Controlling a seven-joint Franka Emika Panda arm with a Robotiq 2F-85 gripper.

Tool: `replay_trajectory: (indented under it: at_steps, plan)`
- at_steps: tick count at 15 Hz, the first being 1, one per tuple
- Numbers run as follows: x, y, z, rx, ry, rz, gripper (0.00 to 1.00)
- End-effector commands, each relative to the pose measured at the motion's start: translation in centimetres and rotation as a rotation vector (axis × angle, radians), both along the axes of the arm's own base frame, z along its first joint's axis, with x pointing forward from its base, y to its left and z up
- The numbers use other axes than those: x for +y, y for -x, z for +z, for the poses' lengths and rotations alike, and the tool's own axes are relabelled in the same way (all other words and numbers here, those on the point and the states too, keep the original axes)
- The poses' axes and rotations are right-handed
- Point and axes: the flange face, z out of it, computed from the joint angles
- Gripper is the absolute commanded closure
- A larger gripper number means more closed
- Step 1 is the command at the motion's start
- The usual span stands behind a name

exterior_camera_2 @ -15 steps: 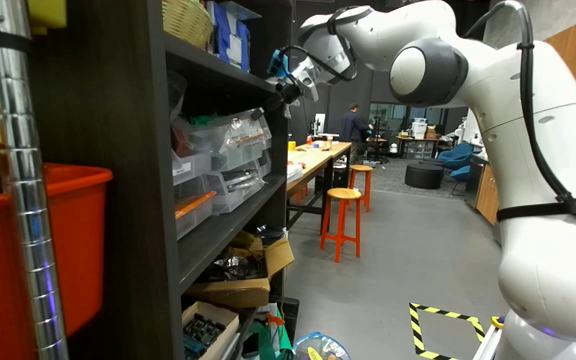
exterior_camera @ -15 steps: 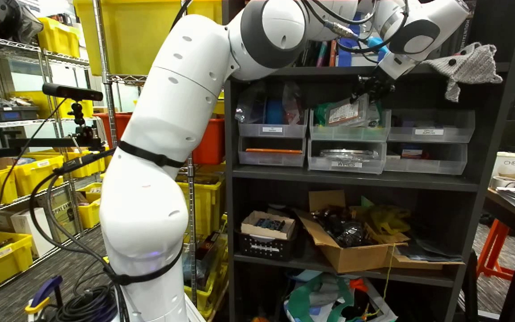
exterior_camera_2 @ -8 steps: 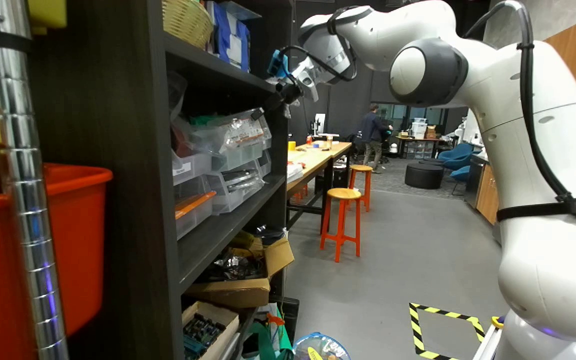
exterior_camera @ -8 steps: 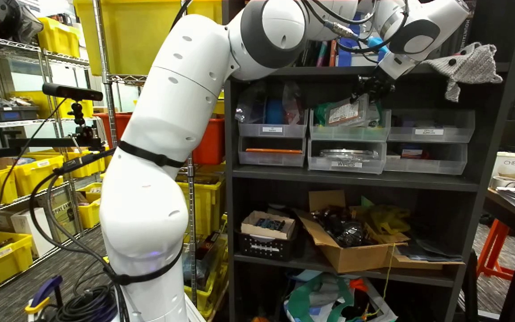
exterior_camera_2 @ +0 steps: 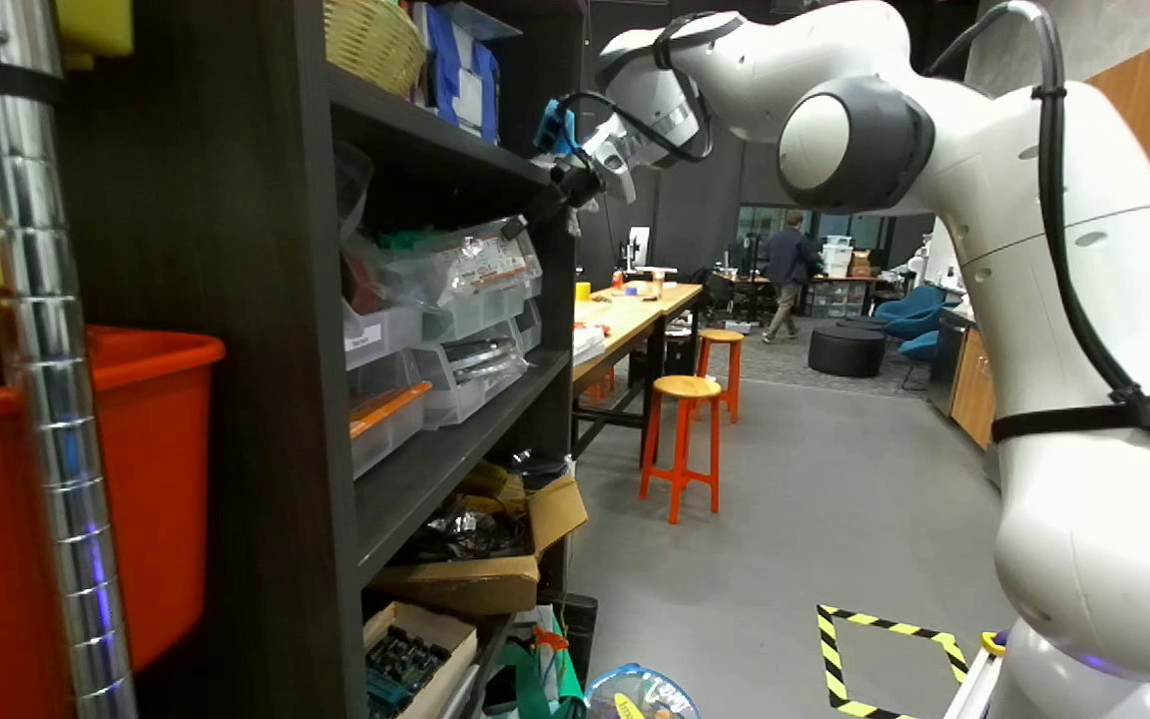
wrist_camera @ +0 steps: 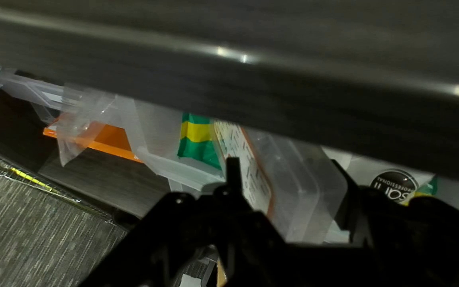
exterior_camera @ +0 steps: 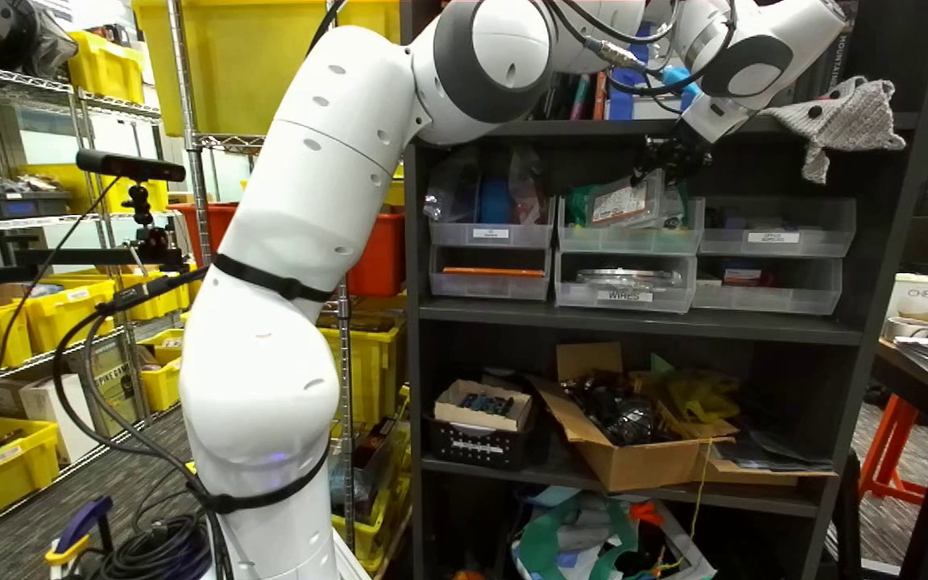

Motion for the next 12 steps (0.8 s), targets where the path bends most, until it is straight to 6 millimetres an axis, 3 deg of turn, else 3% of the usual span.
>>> replay_trajectory:
  at_steps: [1, 11, 12]
  plan:
    - [0.0, 0.0, 0.0, 0.0, 0.0, 0.0, 0.45]
    - [0.0, 0.0, 0.0, 0.0, 0.0, 0.0, 0.45]
    - [0.0, 0.0, 0.0, 0.0, 0.0, 0.0, 0.2]
